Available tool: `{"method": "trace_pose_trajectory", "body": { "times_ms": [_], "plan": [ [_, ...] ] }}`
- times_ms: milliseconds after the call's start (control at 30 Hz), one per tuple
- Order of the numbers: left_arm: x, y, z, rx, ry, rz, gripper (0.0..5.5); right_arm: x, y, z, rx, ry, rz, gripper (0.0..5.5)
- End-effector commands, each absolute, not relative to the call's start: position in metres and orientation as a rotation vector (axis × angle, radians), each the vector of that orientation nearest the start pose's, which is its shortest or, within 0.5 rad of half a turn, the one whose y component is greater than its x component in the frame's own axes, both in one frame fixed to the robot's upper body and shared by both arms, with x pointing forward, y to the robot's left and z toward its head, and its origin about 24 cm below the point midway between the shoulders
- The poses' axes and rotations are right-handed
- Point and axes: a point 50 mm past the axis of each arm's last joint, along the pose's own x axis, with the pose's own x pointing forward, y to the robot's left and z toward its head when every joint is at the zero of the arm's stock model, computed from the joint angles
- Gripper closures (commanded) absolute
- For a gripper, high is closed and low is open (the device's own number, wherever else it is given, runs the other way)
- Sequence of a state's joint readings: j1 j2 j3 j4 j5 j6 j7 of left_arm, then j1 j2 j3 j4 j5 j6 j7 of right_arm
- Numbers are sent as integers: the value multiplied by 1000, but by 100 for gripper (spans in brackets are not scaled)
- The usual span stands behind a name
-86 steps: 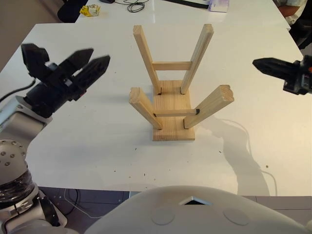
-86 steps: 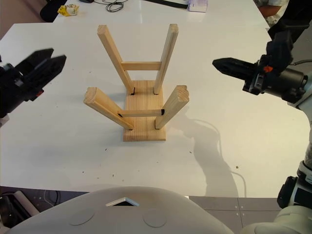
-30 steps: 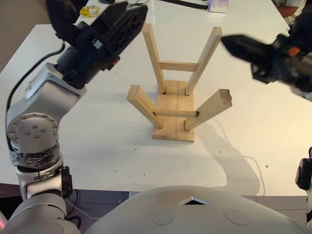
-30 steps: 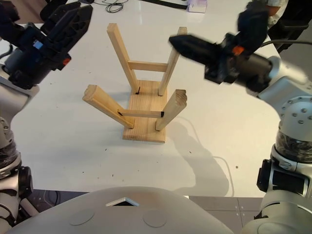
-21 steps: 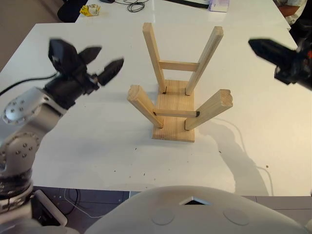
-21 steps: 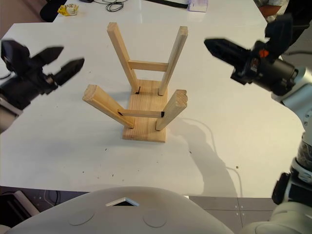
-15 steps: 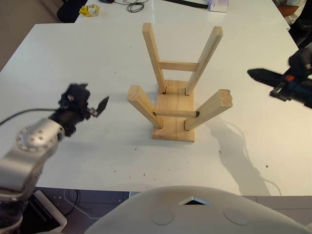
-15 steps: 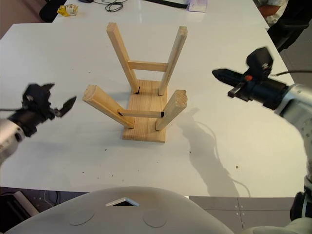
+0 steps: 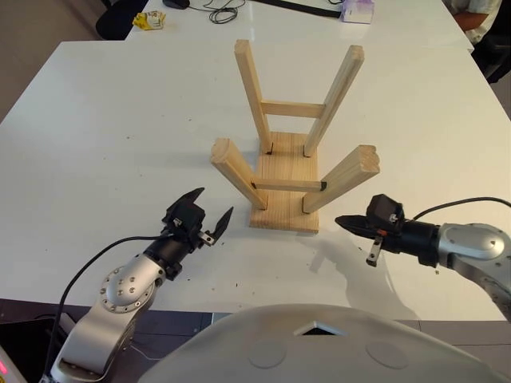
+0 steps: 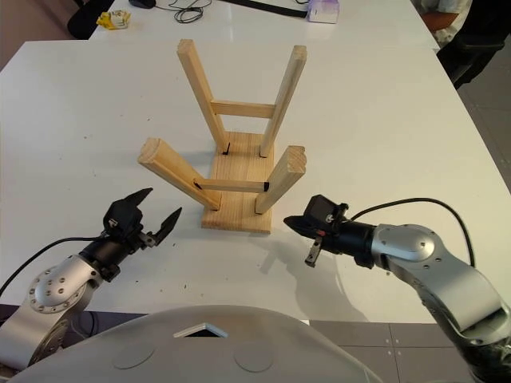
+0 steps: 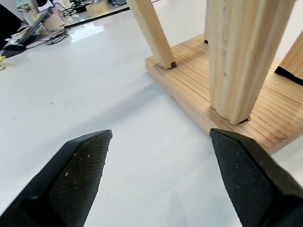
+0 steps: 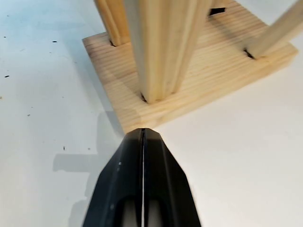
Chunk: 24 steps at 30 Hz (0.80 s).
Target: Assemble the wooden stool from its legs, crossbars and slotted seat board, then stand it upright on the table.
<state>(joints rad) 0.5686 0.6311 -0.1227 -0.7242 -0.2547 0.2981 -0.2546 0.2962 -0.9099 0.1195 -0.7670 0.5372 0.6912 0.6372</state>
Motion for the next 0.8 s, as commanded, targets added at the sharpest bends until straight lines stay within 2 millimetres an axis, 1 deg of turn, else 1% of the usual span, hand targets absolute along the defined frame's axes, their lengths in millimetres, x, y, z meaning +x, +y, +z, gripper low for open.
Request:
{"method": "trace_pose_trajectory", "body": {
  "times_ms": [33,133,233,400,667,800],
  "plan": [
    [133,159,59,214,304,-624,165,144,-155,82,-259,566,1103,550],
    [137,152,53,205,303,-655,165,148,-148,75,-259,549,1098,550],
    [145,153,50,205,295,-644,165,156,-143,68,-248,530,1053,550],
    [157,154,51,197,268,-627,165,166,-140,57,-265,510,972,550],
    [180,152,61,184,204,-589,165,171,-121,54,-234,461,949,550],
    [184,149,65,167,187,-588,165,180,-120,56,-229,434,902,550]
  ]
}}
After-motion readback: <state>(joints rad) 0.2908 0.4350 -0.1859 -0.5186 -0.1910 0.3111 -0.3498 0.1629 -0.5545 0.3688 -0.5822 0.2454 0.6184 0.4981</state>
